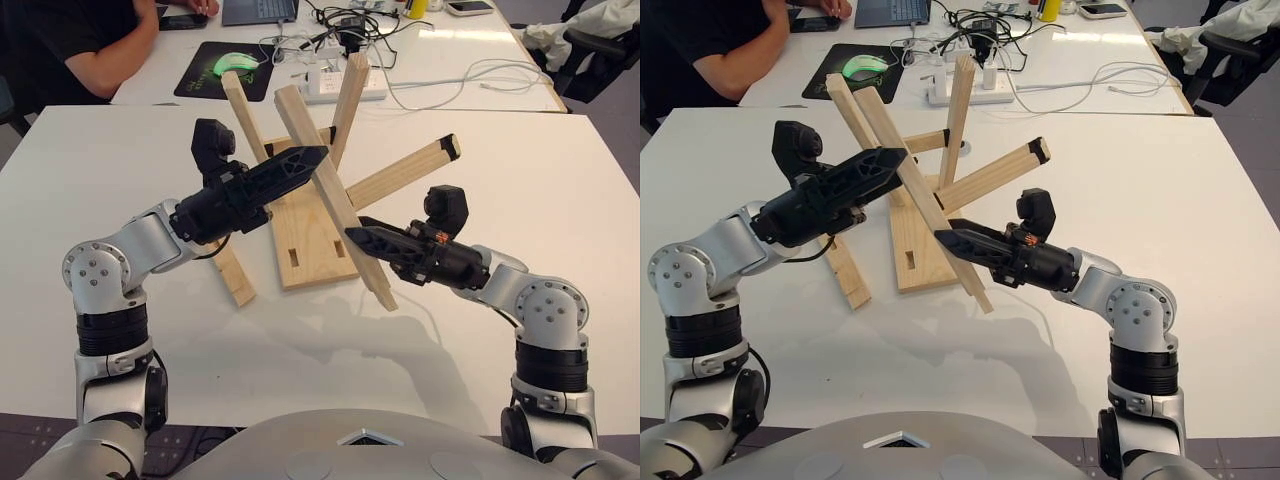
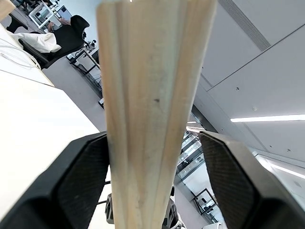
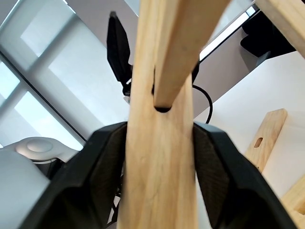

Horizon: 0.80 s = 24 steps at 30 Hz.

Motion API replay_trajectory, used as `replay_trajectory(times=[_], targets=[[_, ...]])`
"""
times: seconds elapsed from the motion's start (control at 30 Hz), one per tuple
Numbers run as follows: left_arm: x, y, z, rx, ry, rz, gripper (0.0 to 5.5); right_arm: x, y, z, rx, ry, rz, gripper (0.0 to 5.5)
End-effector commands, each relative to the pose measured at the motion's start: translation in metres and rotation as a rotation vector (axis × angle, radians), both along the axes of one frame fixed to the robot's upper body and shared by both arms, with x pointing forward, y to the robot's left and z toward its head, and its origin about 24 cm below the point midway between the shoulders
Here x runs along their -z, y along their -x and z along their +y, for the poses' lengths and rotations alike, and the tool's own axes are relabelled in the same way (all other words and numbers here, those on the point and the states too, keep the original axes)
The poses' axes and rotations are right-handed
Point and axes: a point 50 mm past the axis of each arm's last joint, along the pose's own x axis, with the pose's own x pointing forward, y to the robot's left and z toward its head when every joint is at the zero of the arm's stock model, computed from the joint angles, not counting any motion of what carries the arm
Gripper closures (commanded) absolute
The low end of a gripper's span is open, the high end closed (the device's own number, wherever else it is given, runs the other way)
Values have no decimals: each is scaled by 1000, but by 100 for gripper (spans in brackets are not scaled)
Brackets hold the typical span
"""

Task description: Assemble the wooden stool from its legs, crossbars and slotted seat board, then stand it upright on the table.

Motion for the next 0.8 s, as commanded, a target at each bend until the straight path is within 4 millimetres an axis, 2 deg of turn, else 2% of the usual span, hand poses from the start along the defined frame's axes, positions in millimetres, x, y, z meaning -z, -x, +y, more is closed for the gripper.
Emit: replay_trajectory(times=[0.03,0.5,0.8], targets=[[-4,-2,2,-4,-23,-10,222,1,4,-1,-7,26,-29,337],[-4,-6,10,-13,-60,-14,222,3,3,-5,6,33,-42,337],[5,-4,4,27,-117,-19,337,4,3,-1,-9,36,-51,337]])
